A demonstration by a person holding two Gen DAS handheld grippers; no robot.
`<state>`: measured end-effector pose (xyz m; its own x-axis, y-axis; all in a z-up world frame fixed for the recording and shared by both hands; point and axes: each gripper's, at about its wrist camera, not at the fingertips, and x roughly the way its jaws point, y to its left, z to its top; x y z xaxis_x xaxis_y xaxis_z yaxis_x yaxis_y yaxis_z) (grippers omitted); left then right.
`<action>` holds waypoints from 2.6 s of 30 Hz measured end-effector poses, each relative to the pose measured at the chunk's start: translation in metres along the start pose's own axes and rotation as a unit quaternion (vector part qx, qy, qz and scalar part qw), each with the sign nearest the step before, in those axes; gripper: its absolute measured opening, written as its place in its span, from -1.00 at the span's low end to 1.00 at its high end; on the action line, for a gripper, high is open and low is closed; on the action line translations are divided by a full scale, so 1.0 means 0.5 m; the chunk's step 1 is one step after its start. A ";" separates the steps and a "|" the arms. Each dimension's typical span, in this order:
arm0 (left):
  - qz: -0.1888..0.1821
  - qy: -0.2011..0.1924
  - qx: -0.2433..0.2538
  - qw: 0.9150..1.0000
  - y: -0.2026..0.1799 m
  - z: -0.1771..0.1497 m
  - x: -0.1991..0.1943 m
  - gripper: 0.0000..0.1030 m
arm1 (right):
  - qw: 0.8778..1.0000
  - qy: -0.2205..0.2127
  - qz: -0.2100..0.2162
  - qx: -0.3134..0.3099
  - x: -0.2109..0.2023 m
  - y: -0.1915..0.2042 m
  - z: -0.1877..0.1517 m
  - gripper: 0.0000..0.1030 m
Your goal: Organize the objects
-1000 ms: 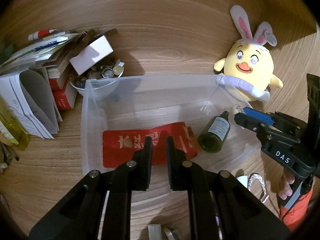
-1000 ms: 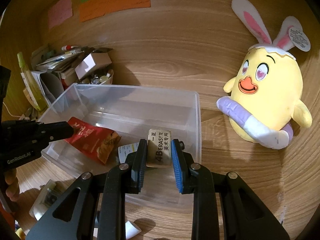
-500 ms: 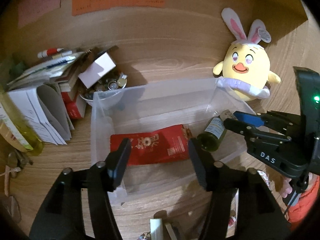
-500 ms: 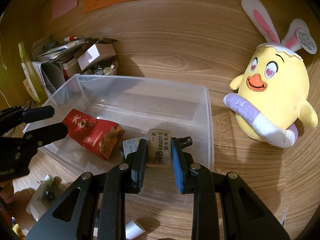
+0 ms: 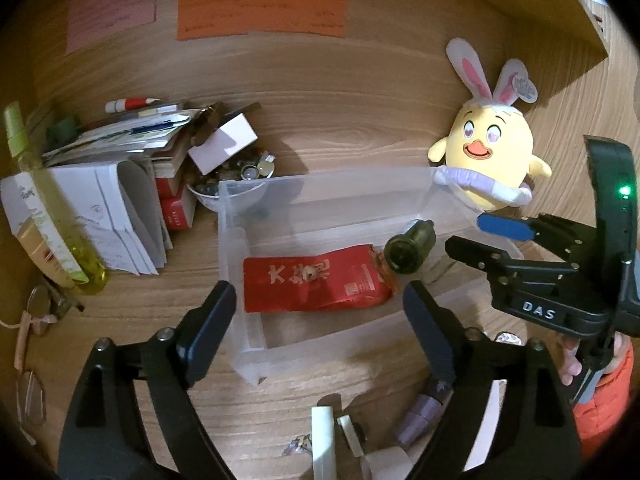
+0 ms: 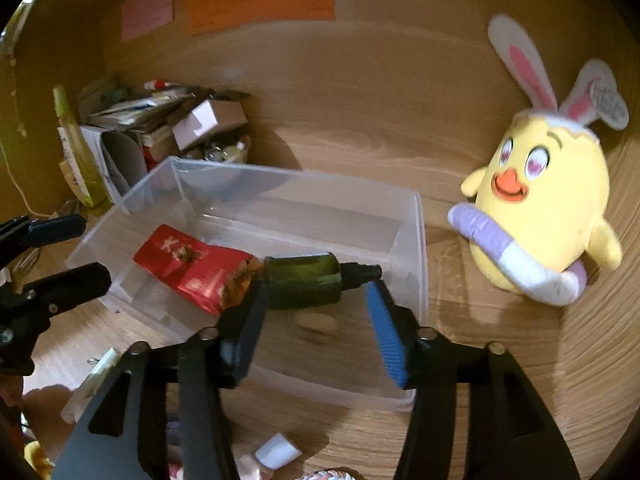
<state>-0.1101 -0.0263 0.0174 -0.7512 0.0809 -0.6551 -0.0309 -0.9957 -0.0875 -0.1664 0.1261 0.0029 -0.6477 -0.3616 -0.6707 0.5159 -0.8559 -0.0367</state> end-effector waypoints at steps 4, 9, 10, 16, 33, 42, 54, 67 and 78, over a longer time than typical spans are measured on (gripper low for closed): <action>-0.002 -0.005 0.000 1.000 0.003 -0.007 -0.021 0.77 | 1.000 -0.018 -0.006 -0.006 -0.030 0.010 -0.001 0.38; 0.004 -0.012 0.004 1.000 0.003 -0.025 -0.045 0.86 | 0.999 -0.034 -0.014 -0.002 -0.075 0.006 -0.021 0.50; 0.003 -0.011 0.005 1.000 0.003 -0.028 -0.047 0.86 | 0.999 -0.037 -0.017 0.000 -0.086 0.004 -0.027 0.53; 0.007 0.010 0.008 1.000 0.004 -0.063 -0.048 0.87 | 0.998 -0.046 -0.029 0.014 -0.133 -0.016 -0.062 0.61; 0.029 0.081 -0.020 0.996 0.057 -0.197 -0.048 0.87 | 0.996 0.031 -0.059 0.067 -0.134 -0.070 -0.207 0.64; 0.019 0.116 0.004 0.993 0.042 -0.235 -0.030 0.52 | 0.994 0.074 -0.036 0.066 -0.106 -0.050 -0.255 0.64; -0.001 0.105 0.015 0.994 0.025 -0.217 -0.016 -0.19 | 0.995 0.086 -0.024 0.046 -0.088 -0.012 -0.263 0.61; -0.003 0.097 0.009 0.995 0.022 -0.222 -0.026 -0.72 | 0.996 0.071 -0.030 0.049 -0.090 -0.016 -0.252 -0.70; -0.003 0.065 -0.019 0.998 0.041 -0.202 -0.064 -0.72 | 0.996 0.042 -0.009 0.081 -0.107 -0.034 -0.243 -0.81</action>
<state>-0.0199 -0.0448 -0.0392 -0.6589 0.0947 -0.7463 -0.0086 -0.9929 -0.1184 -0.0722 0.2050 -0.0506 -0.6032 -0.3200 -0.7306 0.4030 -0.9127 0.0671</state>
